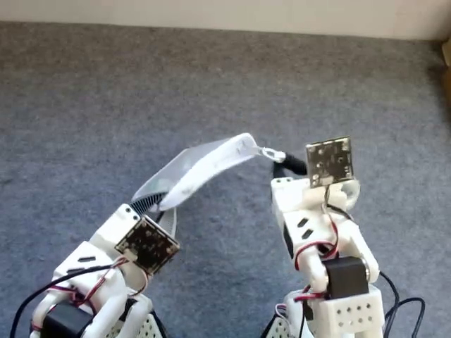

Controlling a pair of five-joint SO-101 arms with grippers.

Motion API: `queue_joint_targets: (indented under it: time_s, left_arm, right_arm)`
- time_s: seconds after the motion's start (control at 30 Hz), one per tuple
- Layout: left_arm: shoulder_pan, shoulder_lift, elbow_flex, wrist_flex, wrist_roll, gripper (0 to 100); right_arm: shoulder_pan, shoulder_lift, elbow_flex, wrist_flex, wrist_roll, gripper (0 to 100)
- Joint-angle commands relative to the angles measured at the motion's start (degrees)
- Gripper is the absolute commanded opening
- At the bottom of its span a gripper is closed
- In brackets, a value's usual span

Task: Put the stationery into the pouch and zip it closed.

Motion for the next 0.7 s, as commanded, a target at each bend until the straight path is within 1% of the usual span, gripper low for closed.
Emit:
queue_joint_targets:
  time_s: [0.0,0.17,0.33,0.43,0.57,0.67]
  left_arm:
    - [-5.58,0.13,1.54,-5.98,-1.67,0]
    - [-9.27,0.22,0.13,-10.2,-4.48,0]
    - [-10.33,0.22,-2.24,-11.34,-8.88,0]
    - [-12.18,0.22,-1.89,-14.51,-10.2,0]
    - [-13.23,2.59,-1.89,-16.7,-10.37,0]
    - [-13.05,7.96,-1.01,-19.25,-9.93,0]
  right_arm:
    - [-2.59,-5.67,-4.44,4.97,0.18,28.9]
    - [-2.95,-11.74,-4.0,6.37,0.18,28.9]
    - [-2.68,-12.0,-2.77,6.11,0.18,28.9]
    - [-2.68,-12.35,-2.15,6.11,0.18,28.9]
    - [-2.59,-12.0,-1.89,6.11,0.09,28.9]
    - [-0.22,-12.0,-1.89,6.11,0.09,28.9]
